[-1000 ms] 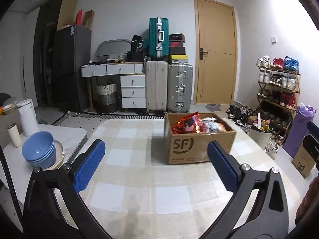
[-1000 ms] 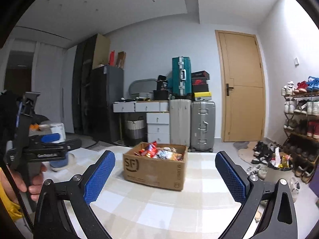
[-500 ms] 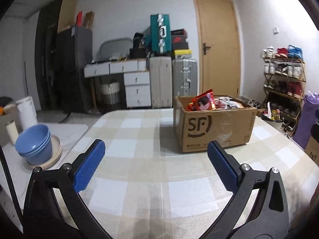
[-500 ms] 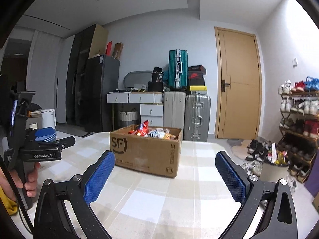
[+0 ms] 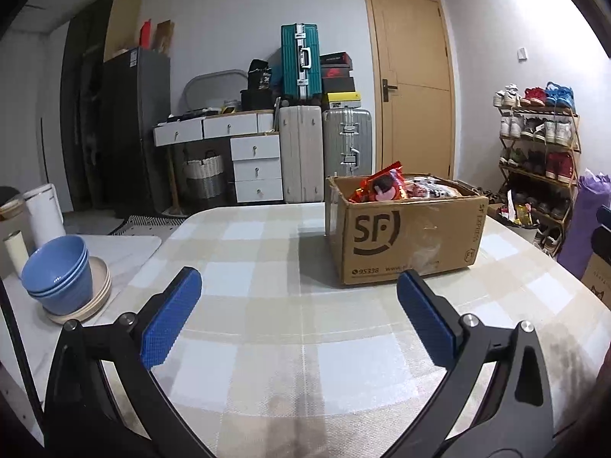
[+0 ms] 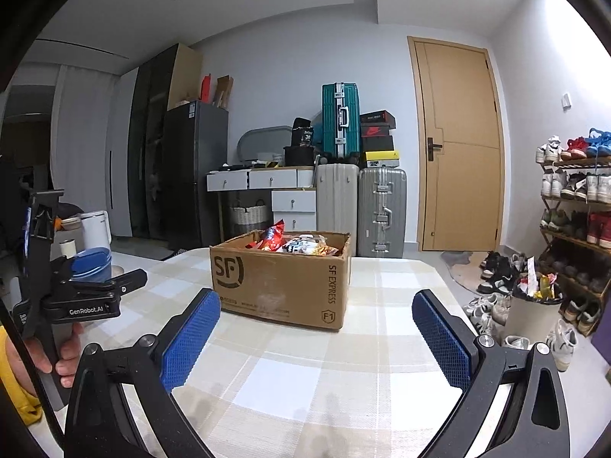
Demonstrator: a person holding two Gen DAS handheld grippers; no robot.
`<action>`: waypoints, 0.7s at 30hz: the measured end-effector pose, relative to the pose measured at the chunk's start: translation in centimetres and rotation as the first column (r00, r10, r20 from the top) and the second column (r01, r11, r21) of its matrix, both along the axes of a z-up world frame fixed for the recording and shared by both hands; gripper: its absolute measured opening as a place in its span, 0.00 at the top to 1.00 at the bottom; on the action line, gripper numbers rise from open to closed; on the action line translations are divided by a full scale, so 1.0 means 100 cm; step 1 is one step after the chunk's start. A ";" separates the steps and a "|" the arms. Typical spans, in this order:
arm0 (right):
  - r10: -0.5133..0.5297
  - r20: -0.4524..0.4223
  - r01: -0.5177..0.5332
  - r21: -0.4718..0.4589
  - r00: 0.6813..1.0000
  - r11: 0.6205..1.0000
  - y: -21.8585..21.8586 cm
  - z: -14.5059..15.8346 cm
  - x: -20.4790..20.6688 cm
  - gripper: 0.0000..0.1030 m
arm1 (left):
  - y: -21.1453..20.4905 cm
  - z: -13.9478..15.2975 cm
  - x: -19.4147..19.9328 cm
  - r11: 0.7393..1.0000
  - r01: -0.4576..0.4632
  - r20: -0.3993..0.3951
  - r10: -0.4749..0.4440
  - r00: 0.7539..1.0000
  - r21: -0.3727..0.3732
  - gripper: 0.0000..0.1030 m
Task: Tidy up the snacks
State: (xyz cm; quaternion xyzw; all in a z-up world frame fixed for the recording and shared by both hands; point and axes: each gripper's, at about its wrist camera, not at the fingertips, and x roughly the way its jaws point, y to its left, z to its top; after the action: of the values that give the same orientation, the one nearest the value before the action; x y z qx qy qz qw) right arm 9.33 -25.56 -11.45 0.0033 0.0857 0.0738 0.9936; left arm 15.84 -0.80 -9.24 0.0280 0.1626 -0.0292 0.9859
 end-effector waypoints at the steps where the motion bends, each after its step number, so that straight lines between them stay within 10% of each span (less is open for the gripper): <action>1: -0.005 0.002 0.005 -0.006 1.000 1.000 0.001 0.000 0.000 0.01 | 0.001 0.000 -0.001 1.000 -0.005 0.005 0.005 1.000 -0.001 0.01; 21: 0.005 0.036 -0.005 0.011 0.999 1.000 -0.002 0.001 -0.011 0.01 | 0.000 0.008 -0.013 1.000 -0.005 0.014 0.005 1.000 0.008 0.01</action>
State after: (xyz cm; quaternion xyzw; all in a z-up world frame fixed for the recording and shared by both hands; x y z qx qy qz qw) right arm 8.22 -25.74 -11.32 0.0073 0.0676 0.0769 0.9947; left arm 14.56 -0.76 -8.45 0.0316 0.1559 -0.0259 0.9869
